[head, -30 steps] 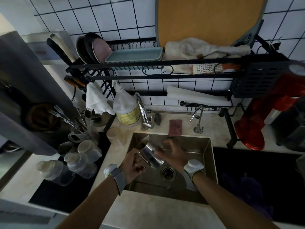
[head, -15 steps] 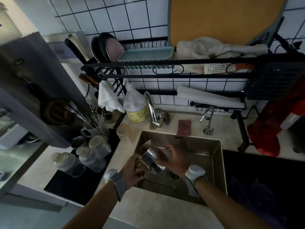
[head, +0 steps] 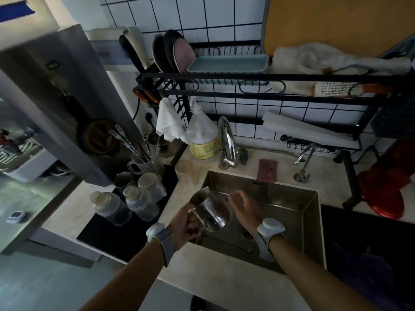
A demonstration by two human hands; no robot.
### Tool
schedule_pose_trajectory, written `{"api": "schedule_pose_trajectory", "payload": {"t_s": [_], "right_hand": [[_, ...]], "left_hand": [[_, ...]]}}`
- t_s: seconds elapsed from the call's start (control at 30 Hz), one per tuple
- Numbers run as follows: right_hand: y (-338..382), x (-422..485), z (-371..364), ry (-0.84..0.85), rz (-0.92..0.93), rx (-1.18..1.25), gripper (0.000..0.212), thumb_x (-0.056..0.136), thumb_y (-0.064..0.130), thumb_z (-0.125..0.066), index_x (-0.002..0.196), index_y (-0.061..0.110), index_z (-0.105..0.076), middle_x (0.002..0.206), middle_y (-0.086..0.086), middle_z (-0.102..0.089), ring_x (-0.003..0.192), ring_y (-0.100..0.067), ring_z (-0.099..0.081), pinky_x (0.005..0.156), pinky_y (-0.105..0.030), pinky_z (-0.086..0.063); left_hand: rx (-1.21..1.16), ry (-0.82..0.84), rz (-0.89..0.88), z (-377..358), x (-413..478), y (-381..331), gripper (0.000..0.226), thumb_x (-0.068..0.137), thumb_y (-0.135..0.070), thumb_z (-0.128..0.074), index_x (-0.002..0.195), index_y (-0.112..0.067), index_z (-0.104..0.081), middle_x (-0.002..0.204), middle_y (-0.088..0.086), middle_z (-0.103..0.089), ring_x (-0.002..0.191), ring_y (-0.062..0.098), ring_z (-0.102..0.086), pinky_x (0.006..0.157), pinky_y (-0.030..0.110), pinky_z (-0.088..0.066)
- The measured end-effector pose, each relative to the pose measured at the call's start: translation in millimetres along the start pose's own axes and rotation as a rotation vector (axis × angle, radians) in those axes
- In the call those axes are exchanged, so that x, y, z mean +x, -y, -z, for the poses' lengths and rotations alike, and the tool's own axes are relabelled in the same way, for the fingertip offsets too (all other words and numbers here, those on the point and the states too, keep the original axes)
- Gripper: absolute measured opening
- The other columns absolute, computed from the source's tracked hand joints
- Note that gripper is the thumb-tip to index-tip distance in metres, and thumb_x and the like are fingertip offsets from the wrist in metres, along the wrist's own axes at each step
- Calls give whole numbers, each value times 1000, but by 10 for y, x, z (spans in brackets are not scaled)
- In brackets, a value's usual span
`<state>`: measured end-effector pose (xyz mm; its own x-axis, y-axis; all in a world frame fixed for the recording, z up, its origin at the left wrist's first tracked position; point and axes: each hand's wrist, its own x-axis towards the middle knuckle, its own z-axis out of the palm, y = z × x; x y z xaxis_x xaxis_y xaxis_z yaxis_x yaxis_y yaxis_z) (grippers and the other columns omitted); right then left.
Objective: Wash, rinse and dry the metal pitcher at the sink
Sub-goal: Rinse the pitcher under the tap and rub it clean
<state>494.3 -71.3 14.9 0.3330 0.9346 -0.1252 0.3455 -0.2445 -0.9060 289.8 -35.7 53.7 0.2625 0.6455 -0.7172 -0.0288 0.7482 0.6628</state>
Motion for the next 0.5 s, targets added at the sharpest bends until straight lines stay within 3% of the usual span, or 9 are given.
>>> {"api": "schedule_pose_trajectory", "payload": {"t_s": [0.1,0.23,0.37,0.5], "right_hand": [[50,21,-120,-65,-34,-15,20,94,31,-57,100,13,-63,91,0,-66,83,-12,-61,63,-2,-38],[84,25,-243,-85,-113,-31,24,97,32,-52,106,12,-62,90,-2,-62,85,-16,-58,74,-23,-39],[149,58,-424,-89,-143,-11,26,98,33,-47,111,14,-59,91,-2,-62,86,-19,-58,77,-29,-40],[234,100,-683,-78,-142,13,28,98,40,-46,111,19,-58,100,-4,-65,93,-20,-61,81,-35,-47]], "left_hand": [[24,15,-38,172,92,-22,46,91,-34,-50,53,-19,-29,43,-2,-24,34,18,-31,56,33,-30],[187,15,-86,333,156,-78,49,90,-38,-54,51,-18,-30,43,0,-27,40,22,-39,52,29,-34],[315,-15,-167,557,216,-133,53,88,-37,-57,43,-19,-35,40,2,-33,37,22,-42,48,28,-35],[426,-29,-297,801,318,-142,61,92,-39,-56,37,-17,-41,38,3,-38,38,23,-46,60,39,-44]]}}
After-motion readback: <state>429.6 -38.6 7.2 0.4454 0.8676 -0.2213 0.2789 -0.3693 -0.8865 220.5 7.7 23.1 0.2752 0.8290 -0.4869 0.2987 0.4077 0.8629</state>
